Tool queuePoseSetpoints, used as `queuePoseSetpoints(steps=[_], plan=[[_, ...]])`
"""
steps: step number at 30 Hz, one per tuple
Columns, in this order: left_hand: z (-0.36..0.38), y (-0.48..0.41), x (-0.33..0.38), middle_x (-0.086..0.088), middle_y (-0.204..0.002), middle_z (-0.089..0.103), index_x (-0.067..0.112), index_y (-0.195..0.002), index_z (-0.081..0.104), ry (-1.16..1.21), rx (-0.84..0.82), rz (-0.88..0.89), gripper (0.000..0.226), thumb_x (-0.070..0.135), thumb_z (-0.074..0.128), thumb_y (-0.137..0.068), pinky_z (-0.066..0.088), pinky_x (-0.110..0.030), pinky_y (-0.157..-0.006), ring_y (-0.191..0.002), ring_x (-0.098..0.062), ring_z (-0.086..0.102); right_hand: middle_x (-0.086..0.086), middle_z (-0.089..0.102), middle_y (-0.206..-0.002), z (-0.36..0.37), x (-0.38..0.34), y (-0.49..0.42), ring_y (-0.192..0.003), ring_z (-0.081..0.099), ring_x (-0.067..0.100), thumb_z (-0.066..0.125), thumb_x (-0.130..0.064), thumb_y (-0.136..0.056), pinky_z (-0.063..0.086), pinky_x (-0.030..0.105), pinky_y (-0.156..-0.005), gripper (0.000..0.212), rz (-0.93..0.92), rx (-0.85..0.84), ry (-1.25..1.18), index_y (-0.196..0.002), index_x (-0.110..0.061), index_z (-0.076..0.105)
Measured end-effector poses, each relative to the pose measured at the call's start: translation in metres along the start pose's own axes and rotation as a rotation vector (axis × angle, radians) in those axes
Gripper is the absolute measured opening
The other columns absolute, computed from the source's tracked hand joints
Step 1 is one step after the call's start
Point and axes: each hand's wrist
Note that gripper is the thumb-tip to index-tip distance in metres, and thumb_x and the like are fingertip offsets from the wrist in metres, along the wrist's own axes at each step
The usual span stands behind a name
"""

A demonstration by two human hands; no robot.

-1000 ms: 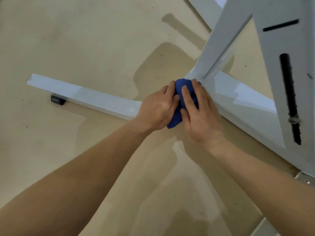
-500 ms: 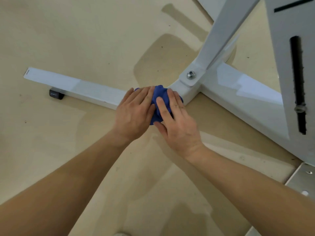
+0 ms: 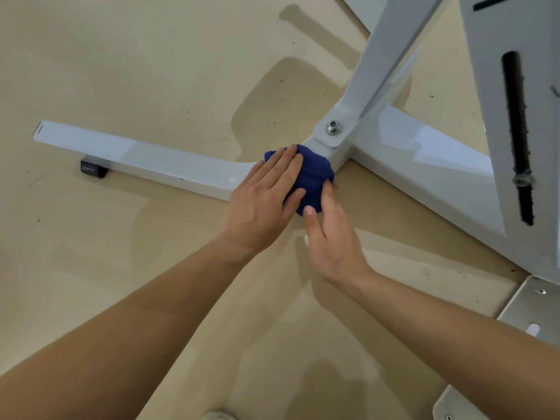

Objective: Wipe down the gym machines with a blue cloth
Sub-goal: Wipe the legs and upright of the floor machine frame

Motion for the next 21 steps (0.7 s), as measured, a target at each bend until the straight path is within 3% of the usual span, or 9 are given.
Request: queuePoseSetpoints(steps=[3, 6, 9, 12, 14, 21], plan=[[0.002, -0.014, 0.001, -0.01, -0.156, 0.036, 0.007, -0.148, 0.039, -0.103, -0.099, 0.031, 0.051, 0.03, 0.04, -0.102, 0.033, -0.04, -0.115, -0.144, -0.024, 0.035, 0.002, 0.01, -0.166, 0.011, 0.003, -0.005, -0.149, 0.02, 0.014, 0.029, -0.042, -0.102, 0.028, 0.028, -0.116, 0.066, 0.051, 0.021, 0.003, -0.159, -0.017, 0.005], [0.007, -0.035, 0.009, -0.015, -0.154, 0.038, 0.003, -0.147, 0.041, -0.11, -0.102, 0.098, 0.049, 0.026, 0.039, -0.103, 0.031, -0.041, -0.116, -0.141, -0.028, 0.04, 0.007, 0.021, -0.163, 0.002, 0.001, -0.025, -0.147, 0.027, 0.019, 0.028, -0.035, -0.1, 0.029, 0.035, -0.119, 0.062, 0.088, 0.12, -0.023, -0.157, -0.014, 0.014], [0.015, -0.043, 0.017, -0.02, -0.151, 0.041, -0.002, -0.144, 0.043, -0.127, -0.048, 0.082, 0.051, 0.026, 0.041, -0.102, 0.031, -0.04, -0.116, -0.138, -0.029, 0.044, 0.003, 0.029, -0.161, -0.017, 0.0, -0.051, -0.145, 0.031, 0.015, 0.037, -0.017, -0.101, 0.027, 0.03, -0.119, 0.055, 0.155, 0.21, -0.019, -0.155, -0.015, 0.026], [0.016, -0.032, 0.012, -0.02, -0.15, 0.043, -0.002, -0.142, 0.045, -0.194, -0.028, 0.085, 0.05, 0.027, 0.044, -0.102, 0.033, -0.041, -0.115, -0.136, -0.027, 0.047, -0.009, 0.057, -0.13, -0.022, -0.005, -0.046, -0.114, 0.055, 0.008, 0.046, -0.018, -0.1, 0.041, 0.023, -0.102, 0.043, 0.208, 0.278, -0.078, -0.144, -0.019, 0.043], [0.011, -0.019, 0.003, -0.017, -0.15, 0.044, 0.0, -0.142, 0.046, -0.239, -0.017, 0.109, 0.047, 0.025, 0.046, -0.103, 0.033, -0.042, -0.115, -0.136, -0.025, 0.048, -0.011, 0.064, -0.111, -0.01, -0.008, -0.034, -0.097, 0.059, 0.008, 0.047, -0.023, -0.101, 0.046, 0.024, -0.089, 0.036, 0.25, 0.272, -0.107, -0.137, -0.023, 0.05], [0.001, 0.0, -0.01, -0.013, -0.15, 0.044, 0.002, -0.142, 0.049, -0.16, 0.015, 0.089, 0.044, 0.023, 0.045, -0.102, 0.036, -0.043, -0.113, -0.136, -0.024, 0.047, -0.009, 0.068, -0.103, 0.005, -0.007, -0.026, -0.09, 0.062, 0.006, 0.055, -0.022, -0.097, 0.048, 0.019, -0.08, 0.028, 0.206, 0.169, -0.094, -0.125, -0.023, 0.058]])
Point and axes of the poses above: each hand's wrist, its own y-axis away from the middle knuckle, its own z-axis out of the palm, x = y × z
